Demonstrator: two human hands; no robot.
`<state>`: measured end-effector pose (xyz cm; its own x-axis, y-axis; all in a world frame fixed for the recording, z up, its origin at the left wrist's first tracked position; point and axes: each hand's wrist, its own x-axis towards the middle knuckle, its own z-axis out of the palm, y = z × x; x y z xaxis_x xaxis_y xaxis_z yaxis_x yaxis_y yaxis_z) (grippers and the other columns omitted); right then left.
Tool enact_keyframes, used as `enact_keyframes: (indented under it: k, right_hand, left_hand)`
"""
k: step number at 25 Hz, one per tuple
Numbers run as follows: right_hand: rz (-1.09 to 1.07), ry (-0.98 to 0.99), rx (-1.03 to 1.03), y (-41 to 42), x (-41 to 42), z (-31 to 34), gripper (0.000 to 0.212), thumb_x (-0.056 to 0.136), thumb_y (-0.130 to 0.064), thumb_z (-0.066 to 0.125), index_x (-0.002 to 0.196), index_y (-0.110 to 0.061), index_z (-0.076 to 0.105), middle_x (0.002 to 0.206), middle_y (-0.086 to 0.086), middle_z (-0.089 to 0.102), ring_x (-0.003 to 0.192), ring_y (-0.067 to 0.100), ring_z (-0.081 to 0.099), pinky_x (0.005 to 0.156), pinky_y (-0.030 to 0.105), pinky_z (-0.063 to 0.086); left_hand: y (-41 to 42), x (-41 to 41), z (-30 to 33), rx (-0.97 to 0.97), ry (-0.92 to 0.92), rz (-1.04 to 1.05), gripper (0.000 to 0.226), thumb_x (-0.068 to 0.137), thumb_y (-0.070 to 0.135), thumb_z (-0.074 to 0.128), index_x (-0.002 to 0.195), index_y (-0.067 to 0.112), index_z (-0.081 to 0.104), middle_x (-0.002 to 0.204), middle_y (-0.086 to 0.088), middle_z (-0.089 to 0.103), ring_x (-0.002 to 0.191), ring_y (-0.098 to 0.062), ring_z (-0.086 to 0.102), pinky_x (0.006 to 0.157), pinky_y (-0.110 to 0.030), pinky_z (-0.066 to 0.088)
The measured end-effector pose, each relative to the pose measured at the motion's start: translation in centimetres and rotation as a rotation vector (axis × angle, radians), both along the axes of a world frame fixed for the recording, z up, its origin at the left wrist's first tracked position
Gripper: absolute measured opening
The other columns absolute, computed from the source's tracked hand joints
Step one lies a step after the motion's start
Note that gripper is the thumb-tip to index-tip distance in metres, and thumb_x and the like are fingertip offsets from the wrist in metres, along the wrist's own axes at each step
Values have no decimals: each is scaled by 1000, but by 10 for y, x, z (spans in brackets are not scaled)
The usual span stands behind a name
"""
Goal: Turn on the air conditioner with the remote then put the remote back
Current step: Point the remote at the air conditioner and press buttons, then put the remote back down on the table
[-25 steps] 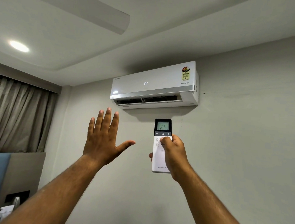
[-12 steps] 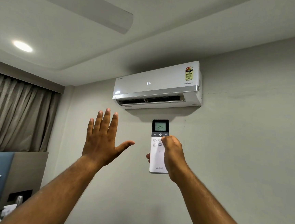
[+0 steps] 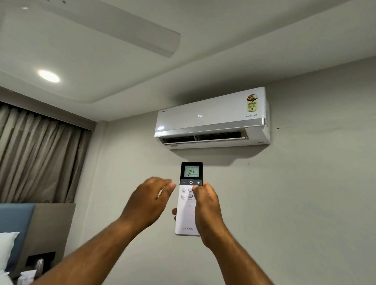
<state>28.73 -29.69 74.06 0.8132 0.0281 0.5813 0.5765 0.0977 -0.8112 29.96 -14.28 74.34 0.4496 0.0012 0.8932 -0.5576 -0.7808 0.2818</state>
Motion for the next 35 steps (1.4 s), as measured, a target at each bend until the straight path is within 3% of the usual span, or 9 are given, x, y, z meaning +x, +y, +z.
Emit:
enact_keyframes:
  k: [4, 9, 12, 14, 17, 19, 23, 28, 35]
  right_hand:
    - [44, 42, -8, 40, 2, -10, 21, 99, -28, 37, 107, -22, 56, 98, 13, 71, 77, 30, 68, 77, 49, 59]
    - [214, 150, -45, 107, -2, -63, 27, 92, -17, 36, 83, -19, 62, 71, -4, 72, 64, 18, 63, 58, 25, 49]
    - [342, 239, -79, 153, -9, -107, 24, 88, -15, 40, 81, -14, 63, 73, 2, 71, 61, 17, 60, 48, 17, 45]
    - [421, 335, -146, 186, -18, -140, 28, 90, -18, 41, 91, -8, 68, 82, 6, 73, 67, 19, 63, 55, 22, 47]
    - [549, 416, -245, 227, -44, -192, 24, 85, -22, 45, 81, -19, 69, 75, -2, 73, 69, 18, 65, 63, 29, 49]
    - [605, 448, -292, 246, -55, -234, 29, 84, -15, 44, 92, -20, 71, 84, 0, 75, 71, 18, 67, 63, 30, 52]
    - [606, 717, -371, 256, -78, -351, 31, 89, -5, 56, 119, -8, 60, 106, 17, 73, 75, 24, 68, 61, 30, 53]
    - [621, 959, -477, 251, -116, -480, 14, 89, 1, 59, 100, -5, 67, 100, 17, 74, 81, 29, 71, 67, 33, 57]
    - [481, 1100, -806, 214, -169, -664, 18, 90, -4, 60, 104, -5, 71, 104, 14, 74, 94, 31, 70, 88, 49, 57]
  left_hand:
    - [14, -15, -15, -285, 190, -197, 31, 96, 32, 46, 82, 24, 73, 78, 6, 73, 68, -14, 67, 59, -25, 55]
    - [79, -47, -71, -596, 375, -183, 25, 96, 24, 51, 83, 19, 72, 66, -2, 72, 50, -12, 64, 45, -26, 51]
    - [122, -77, -119, -662, 423, -22, 23, 96, 26, 50, 88, 19, 71, 75, -7, 72, 54, -14, 66, 49, -29, 54]
    - [147, -101, -154, -716, 477, 99, 23, 97, 27, 48, 91, 18, 69, 80, -7, 72, 58, -17, 67, 50, -28, 54]
    - [184, -141, -203, -849, 515, 240, 20, 95, 20, 50, 89, 14, 69, 79, -6, 70, 52, -14, 64, 47, -26, 52]
    - [201, -164, -243, -923, 537, 325, 20, 93, 18, 51, 87, 14, 69, 79, -5, 70, 48, -11, 63, 43, -23, 50]
    - [201, -201, -356, -1071, 707, 440, 20, 94, 22, 52, 93, 15, 70, 88, -7, 73, 57, -16, 69, 45, -25, 51]
    - [182, -244, -485, -1251, 840, 571, 22, 94, 24, 50, 97, 16, 71, 102, -10, 73, 76, -26, 70, 55, -31, 56]
    - [124, -292, -655, -1307, 1062, 790, 30, 85, 35, 51, 97, 18, 73, 100, -11, 74, 85, -33, 68, 76, -53, 58]
